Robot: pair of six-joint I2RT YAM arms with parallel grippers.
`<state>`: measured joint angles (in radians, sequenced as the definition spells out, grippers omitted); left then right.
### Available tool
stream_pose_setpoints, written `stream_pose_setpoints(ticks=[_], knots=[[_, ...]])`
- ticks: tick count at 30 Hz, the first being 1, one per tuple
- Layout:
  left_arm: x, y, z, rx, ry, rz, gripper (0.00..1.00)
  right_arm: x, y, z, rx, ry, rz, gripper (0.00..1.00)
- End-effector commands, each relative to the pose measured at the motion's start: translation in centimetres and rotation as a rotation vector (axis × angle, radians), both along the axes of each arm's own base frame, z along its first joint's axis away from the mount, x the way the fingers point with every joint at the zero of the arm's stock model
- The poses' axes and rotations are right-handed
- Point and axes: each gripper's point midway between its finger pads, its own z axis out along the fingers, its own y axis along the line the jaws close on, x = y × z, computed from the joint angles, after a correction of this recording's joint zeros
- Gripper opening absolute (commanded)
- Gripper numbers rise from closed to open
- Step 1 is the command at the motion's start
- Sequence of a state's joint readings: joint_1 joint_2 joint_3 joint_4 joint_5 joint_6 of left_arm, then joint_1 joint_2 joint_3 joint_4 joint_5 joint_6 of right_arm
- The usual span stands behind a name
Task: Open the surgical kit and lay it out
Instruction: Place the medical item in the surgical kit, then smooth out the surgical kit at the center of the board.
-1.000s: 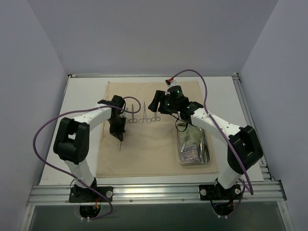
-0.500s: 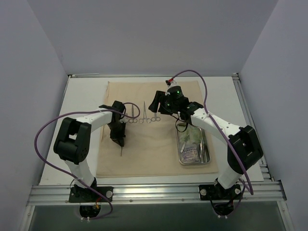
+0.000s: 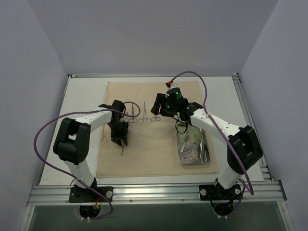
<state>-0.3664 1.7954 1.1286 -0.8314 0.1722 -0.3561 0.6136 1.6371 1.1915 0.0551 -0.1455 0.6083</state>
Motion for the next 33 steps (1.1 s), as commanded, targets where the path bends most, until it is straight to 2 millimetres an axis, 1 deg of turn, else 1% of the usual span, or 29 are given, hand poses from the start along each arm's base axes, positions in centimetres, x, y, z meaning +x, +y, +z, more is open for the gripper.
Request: stream_pose_setpoints(ticks=[1, 2, 4, 5, 7, 8, 9, 10, 11, 12, 13, 14, 15, 16, 17, 18, 19, 20, 22, 23, 24, 25, 26, 27, 28, 29, 30, 31, 33], knots=[[2.0, 0.0, 3.9, -0.032, -0.098, -0.009, 0.46, -1.0, -0.6, 1.0, -0.067, -0.015, -0.01, 0.54], [1.8, 0.3, 5.0, -0.03, -0.099, -0.009, 0.46, -2.0, -0.2, 0.7, -0.089, -0.005, 0.009, 0.52], [2.6, 0.2, 7.0, -0.049, -0.138, -0.02, 0.46, -3.2, -0.2, -0.2, -0.13, 0.011, 0.022, 0.48], [2.2, 0.4, 7.9, -0.051, -0.146, -0.021, 0.46, -4.0, 0.0, -0.5, -0.14, 0.016, 0.038, 0.46], [2.4, 0.4, 9.4, -0.073, -0.169, -0.03, 0.46, -6.1, 1.4, -1.6, -0.159, 0.031, 0.101, 0.42], [2.5, 0.9, 10.0, -0.078, -0.169, -0.014, 0.46, -6.9, 2.0, -1.9, -0.166, 0.031, 0.126, 0.39], [2.7, 1.1, 10.5, -0.092, -0.173, -0.006, 0.45, -8.4, 3.3, -2.0, -0.167, 0.024, 0.175, 0.35], [3.6, 1.5, 11.5, -0.101, -0.199, -0.002, 0.43, -9.3, 4.0, -2.2, -0.168, 0.016, 0.206, 0.33], [4.1, 2.1, 11.3, -0.097, -0.189, 0.01, 0.41, -10.1, 4.9, -2.5, -0.17, -0.006, 0.246, 0.33], [5.4, 3.8, 11.4, -0.095, -0.205, 0.055, 0.39, -11.0, 5.7, -2.6, -0.172, -0.022, 0.279, 0.33], [6.8, 4.4, 11.5, -0.115, -0.238, 0.039, 0.38, -13.2, 7.2, -2.8, -0.182, -0.042, 0.347, 0.33], [8.4, 5.4, 10.3, -0.103, -0.242, 0.055, 0.38, -13.9, 8.5, -2.5, -0.169, -0.082, 0.383, 0.34], [9.7, 7.7, 9.6, -0.083, -0.248, 0.103, 0.38, -14.7, 9.1, -3.1, -0.196, -0.105, 0.422, 0.37], [10.6, 8.6, 8.8, -0.075, -0.256, 0.098, 0.38, -16.7, 10.5, -3.3, -0.198, -0.116, 0.482, 0.38], [12.1, 9.4, 7.4, -0.069, -0.259, 0.111, 0.39, -17.4, 11.4, -3.9, -0.209, -0.123, 0.514, 0.39], [12.7, 9.7, 6.7, -0.068, -0.264, 0.106, 0.43, -17.3, 12.2, -3.7, -0.228, -0.162, 0.523, 0.42], [13.5, 11.0, 6.1, -0.061, -0.277, 0.112, 0.45, -17.9, 13.0, -3.6, -0.232, -0.187, 0.549, 0.43], [14.6, 11.3, 5.3, -0.051, -0.289, 0.103, 0.46, -19.4, 14.3, -3.6, -0.233, -0.211, 0.594, 0.43], [15.7, 11.0, 4.2, -0.059, -0.297, 0.067, 0.47, -20.1, 16.6, -3.8, -0.235, -0.273, 0.656, 0.42], [16.2, 10.8, 4.2, -0.072, -0.303, 0.06, 0.47, -21.1, 17.5, -4.9, -0.252, -0.283, 0.693, 0.42], [17.1, 10.6, 4.7, -0.084, -0.324, 0.045, 0.47, -21.3, 18.0, -5.4, -0.258, -0.3, 0.707, 0.4], [17.2, 10.5, 4.7, -0.086, -0.316, 0.046, 0.47, -21.5, 19.1, -5.0, -0.247, -0.328, 0.736, 0.4], [17.3, 10.5, 4.4, -0.09, -0.306, 0.051, 0.47, -21.8, 19.7, -6.4, -0.27, -0.321, 0.763, 0.39], [17.4, 10.5, 4.5, -0.1, -0.31, 0.056, 0.47, -22.7, 20.5, -6.7, -0.276, -0.331, 0.79, 0.38], [17.5, 10.5, 4.7, -0.1, -0.323, 0.057, 0.47, -22.8, 21.6, -6.1, -0.279, -0.36, 0.813, 0.38], [17.4, 10.5, 4.8, -0.101, -0.327, 0.06, 0.47, -23.7, 22.2, -7.0, -0.296, -0.36, 0.84, 0.38], [16.6, 10.3, 4.4, -0.105, -0.312, 0.064, 0.47, -24.1, 22.7, -7.2, -0.301, -0.365, 0.856, 0.38], [16.6, 10.3, 5.0, -0.111, -0.336, 0.063, 0.47, -24.2, 23.3, -6.8, -0.299, -0.383, 0.866, 0.37], [16.0, 10.0, 5.2, -0.131, -0.342, 0.068, 0.47, -24.6, 23.8, -7.6, -0.302, -0.381, 0.881, 0.38]])
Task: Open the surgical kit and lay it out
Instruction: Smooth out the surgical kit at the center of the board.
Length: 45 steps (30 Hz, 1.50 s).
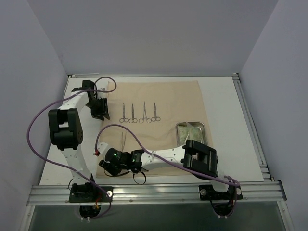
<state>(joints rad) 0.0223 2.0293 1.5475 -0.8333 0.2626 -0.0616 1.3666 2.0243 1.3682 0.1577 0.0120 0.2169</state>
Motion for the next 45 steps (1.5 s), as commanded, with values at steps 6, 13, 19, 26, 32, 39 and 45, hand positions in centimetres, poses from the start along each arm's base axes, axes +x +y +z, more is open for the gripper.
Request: stream_pose_setpoints(ticks=[6, 13, 19, 26, 32, 39, 45], knots=[[1.6, -0.6, 3.0, -0.044, -0.155, -0.011, 0.49, -0.9, 3.2, 0.1, 0.045, -0.061, 0.077, 0.4], [4.9, -1.3, 1.2, 0.041, -0.188, -0.038, 0.53, -1.1, 3.1, -3.2, -0.034, -0.058, 0.062, 0.42], [5.9, -1.4, -1.0, 0.052, -0.153, -0.028, 0.46, -1.3, 2.4, -6.5, -0.132, -0.035, 0.067, 0.26], [6.2, -1.6, -1.9, 0.054, -0.152, -0.037, 0.22, -3.6, 2.3, -5.4, -0.111, 0.01, 0.148, 0.0], [6.5, -1.5, -2.6, 0.063, -0.139, -0.036, 0.14, -4.8, 2.4, -4.0, -0.092, 0.047, 0.214, 0.0], [7.1, -1.2, -3.1, 0.081, -0.144, -0.046, 0.13, -5.5, 3.2, -2.2, -0.005, 0.128, 0.299, 0.0], [7.0, -1.2, -3.7, 0.083, -0.138, -0.053, 0.13, -5.2, 2.8, -2.4, 0.023, 0.202, 0.297, 0.1]])
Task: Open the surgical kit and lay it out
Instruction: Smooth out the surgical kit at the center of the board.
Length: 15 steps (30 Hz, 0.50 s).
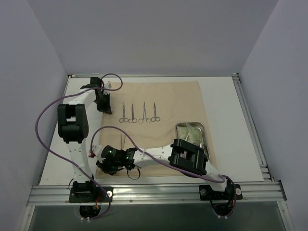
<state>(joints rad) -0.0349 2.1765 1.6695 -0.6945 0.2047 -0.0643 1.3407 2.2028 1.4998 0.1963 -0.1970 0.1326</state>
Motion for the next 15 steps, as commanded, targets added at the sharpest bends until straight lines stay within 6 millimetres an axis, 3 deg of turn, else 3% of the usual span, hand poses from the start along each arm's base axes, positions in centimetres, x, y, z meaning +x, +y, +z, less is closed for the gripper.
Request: stream_pose_setpoints(ticks=[1, 4, 5, 9, 10, 12, 13, 15], knots=[[1.2, 0.3, -1.4, 0.029, -0.021, -0.016, 0.13, -4.0, -0.8, 1.1, 0.007, 0.129, 0.102, 0.22], [1.3, 0.2, -1.0, 0.023, -0.033, -0.024, 0.13, -3.4, -0.5, 1.9, 0.026, 0.118, 0.081, 0.42], [1.3, 0.3, -0.8, 0.025, -0.035, -0.025, 0.13, -3.0, -0.4, 2.3, 0.036, 0.116, 0.067, 0.44], [1.1, 0.1, 0.6, 0.019, -0.057, -0.045, 0.16, -1.3, 0.1, 5.2, 0.105, 0.101, 0.003, 0.48], [0.9, 0.1, 0.8, 0.016, -0.057, -0.045, 0.16, -0.7, 0.1, 6.7, 0.133, 0.088, -0.021, 0.49], [0.8, 0.0, 1.8, 0.014, -0.074, -0.05, 0.18, 1.0, -0.4, 8.1, 0.15, 0.06, -0.11, 0.49], [0.8, 0.0, 2.0, 0.012, -0.077, -0.051, 0.19, 2.0, -0.8, 10.0, 0.18, 0.045, -0.152, 0.48], [0.7, -0.1, 3.0, 0.005, -0.096, -0.055, 0.21, 4.0, -2.4, 10.8, 0.174, 0.019, -0.275, 0.47]])
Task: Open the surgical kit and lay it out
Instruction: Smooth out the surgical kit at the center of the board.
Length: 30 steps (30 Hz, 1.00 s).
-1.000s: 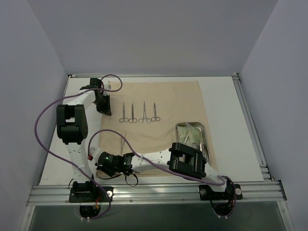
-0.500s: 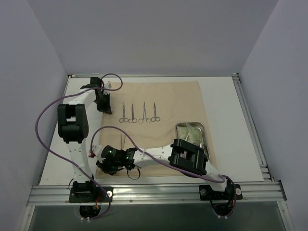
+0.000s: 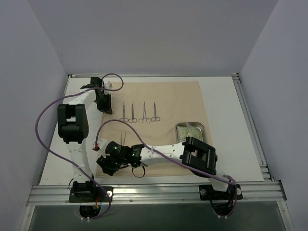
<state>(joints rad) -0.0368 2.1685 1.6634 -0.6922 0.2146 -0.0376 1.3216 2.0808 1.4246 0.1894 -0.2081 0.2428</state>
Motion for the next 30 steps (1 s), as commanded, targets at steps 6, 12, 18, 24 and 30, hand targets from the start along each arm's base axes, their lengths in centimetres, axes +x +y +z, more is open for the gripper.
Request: stream_pose_setpoints(ticks=[6, 12, 18, 24, 30], knots=[[1.2, -0.6, 6.1, -0.026, -0.158, -0.042, 0.24, 10.9, -8.4, 9.2, 0.109, -0.099, -0.562, 0.3], [-0.5, -1.4, 9.4, -0.072, -0.19, -0.056, 0.25, 16.7, -12.1, 6.7, 0.078, -0.052, -0.736, 0.03], [-5.8, -1.9, 7.0, -0.052, -0.118, -0.088, 0.25, 19.2, -12.3, 2.8, 0.043, 0.0, -0.779, 0.0], [-9.7, -0.1, 0.5, 0.054, 0.071, -0.148, 0.24, 21.2, -14.8, -1.9, -0.01, 0.065, -0.893, 0.0], [-10.9, 0.9, -2.0, 0.108, 0.111, -0.166, 0.23, 20.6, -17.3, -4.3, -0.053, 0.101, -0.958, 0.0]])
